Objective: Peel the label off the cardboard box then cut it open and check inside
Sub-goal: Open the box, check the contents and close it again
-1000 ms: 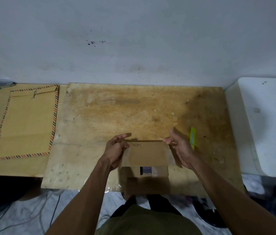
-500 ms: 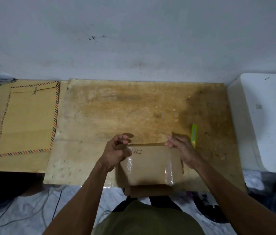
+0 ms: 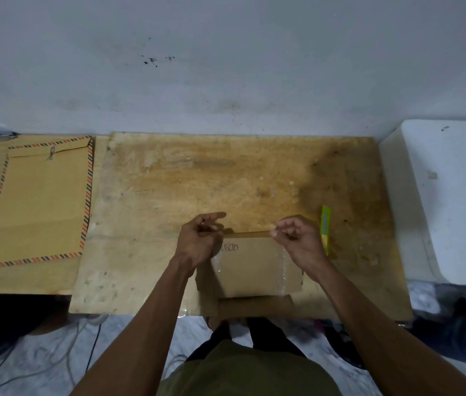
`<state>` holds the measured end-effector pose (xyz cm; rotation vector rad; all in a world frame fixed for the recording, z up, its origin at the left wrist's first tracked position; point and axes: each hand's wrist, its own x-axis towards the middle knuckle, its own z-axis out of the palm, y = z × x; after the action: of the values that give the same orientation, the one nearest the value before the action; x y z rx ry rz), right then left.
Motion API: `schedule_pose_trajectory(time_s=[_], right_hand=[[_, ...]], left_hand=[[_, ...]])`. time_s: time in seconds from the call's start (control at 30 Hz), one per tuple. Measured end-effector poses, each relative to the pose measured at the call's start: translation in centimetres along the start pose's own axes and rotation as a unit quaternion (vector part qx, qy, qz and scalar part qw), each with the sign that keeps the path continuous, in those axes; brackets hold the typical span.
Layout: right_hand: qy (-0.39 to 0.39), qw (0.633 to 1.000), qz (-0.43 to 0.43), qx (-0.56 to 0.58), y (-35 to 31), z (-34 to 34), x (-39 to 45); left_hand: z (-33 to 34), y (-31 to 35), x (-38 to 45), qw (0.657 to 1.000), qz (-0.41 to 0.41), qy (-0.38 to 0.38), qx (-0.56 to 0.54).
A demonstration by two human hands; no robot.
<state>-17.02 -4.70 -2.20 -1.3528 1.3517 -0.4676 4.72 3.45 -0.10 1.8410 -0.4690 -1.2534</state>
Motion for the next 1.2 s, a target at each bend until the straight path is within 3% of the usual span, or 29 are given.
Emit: schedule_pose_trajectory(time_s=[0.23,0.6,0.77,0.97,1.2], right_hand=[[0.005,0.998,0.054,0.034,1.0,0.3,0.1],[-0.032,0.988,-0.073,-0.133,3.3,1.6,-1.5],[-0.018,0.953,-0.116,-0.28,5.0,2.0,-2.4],[0.036,0.91,-0.114,-0.396,6.7,3.5,-3.2],[0.017,0.901,-0.072,-0.428,7.8,5.6,-3.7]], left_hand=[[0.4,-0.3,0.3,1.0,-0.002,-0.004,0.013],[1.5,-4.5,-0.5,0.992,0.06,0.022,0.107],[1.4,-8.0,-0.3,0.939,0.153,0.054,0.304],[2.7,-9.3,-2.3,0.893,0.171,0.065,0.411],[3.9,-10.7,-1.4,0.849,0.147,0.008,0.507]])
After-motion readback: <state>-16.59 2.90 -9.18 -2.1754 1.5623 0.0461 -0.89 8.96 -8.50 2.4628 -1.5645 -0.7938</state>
